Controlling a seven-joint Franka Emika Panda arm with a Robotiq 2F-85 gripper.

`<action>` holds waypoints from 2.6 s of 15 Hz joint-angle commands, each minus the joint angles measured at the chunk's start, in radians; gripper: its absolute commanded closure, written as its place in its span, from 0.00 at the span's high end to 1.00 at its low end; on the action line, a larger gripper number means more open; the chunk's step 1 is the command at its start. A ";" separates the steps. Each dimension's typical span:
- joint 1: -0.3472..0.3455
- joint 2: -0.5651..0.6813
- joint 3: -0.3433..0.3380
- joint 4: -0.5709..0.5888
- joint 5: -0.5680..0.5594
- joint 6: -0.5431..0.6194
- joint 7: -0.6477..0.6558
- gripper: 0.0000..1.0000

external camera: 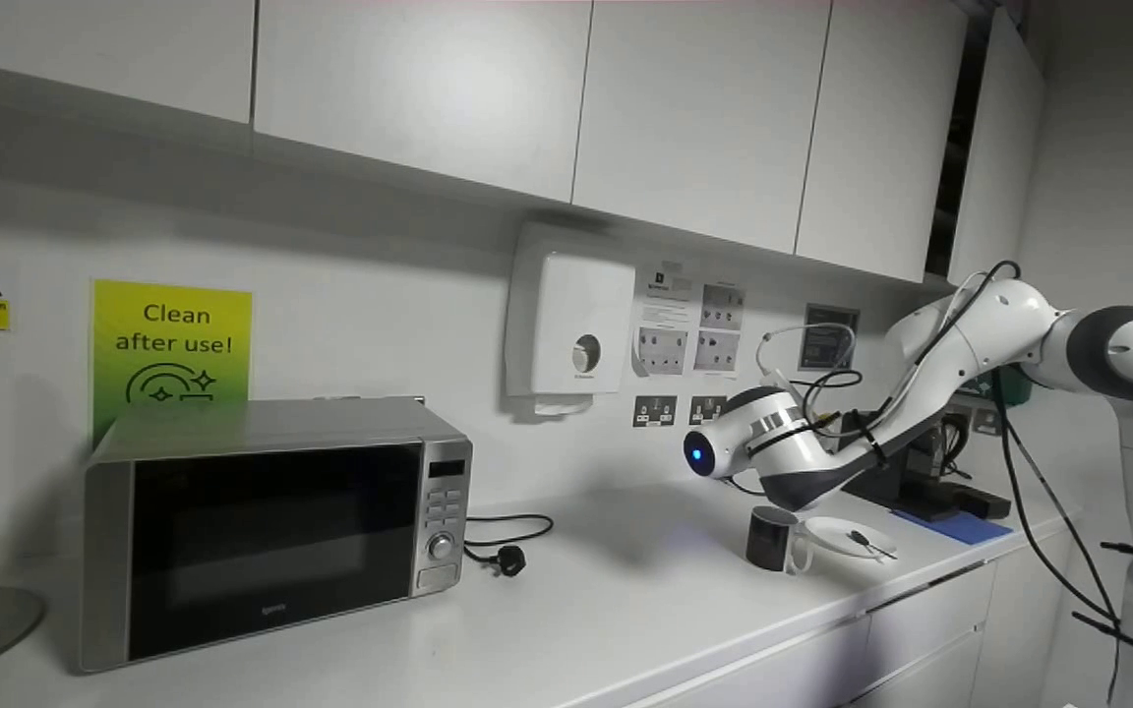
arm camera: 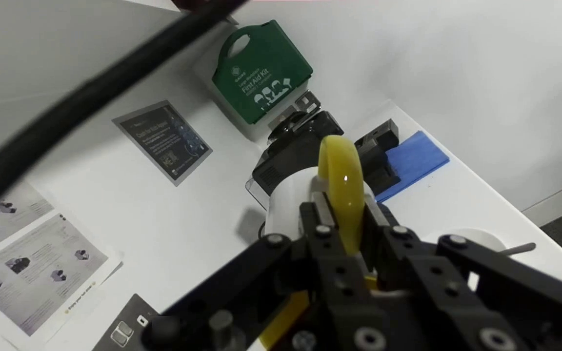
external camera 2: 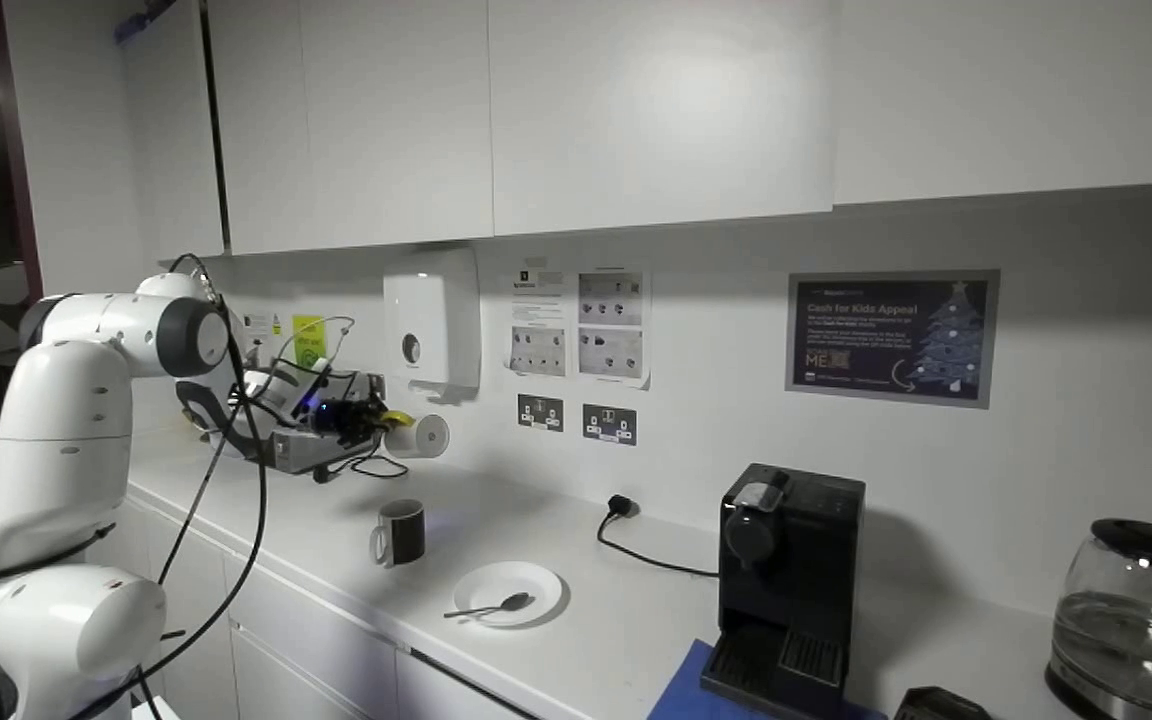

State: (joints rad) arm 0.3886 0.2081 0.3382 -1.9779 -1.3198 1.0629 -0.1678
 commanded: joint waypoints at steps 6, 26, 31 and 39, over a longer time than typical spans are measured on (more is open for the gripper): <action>-0.049 -0.135 -0.006 -0.022 0.145 0.035 0.092 0.04; -0.151 -0.295 -0.122 -0.040 0.353 0.225 0.194 0.04; -0.156 -0.322 -0.131 -0.050 0.377 0.248 0.209 0.04; -0.167 -0.364 -0.146 -0.060 0.430 0.289 0.239 0.04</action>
State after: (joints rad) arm 0.2394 -0.0857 0.2014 -1.9958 -0.9139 1.3000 0.0497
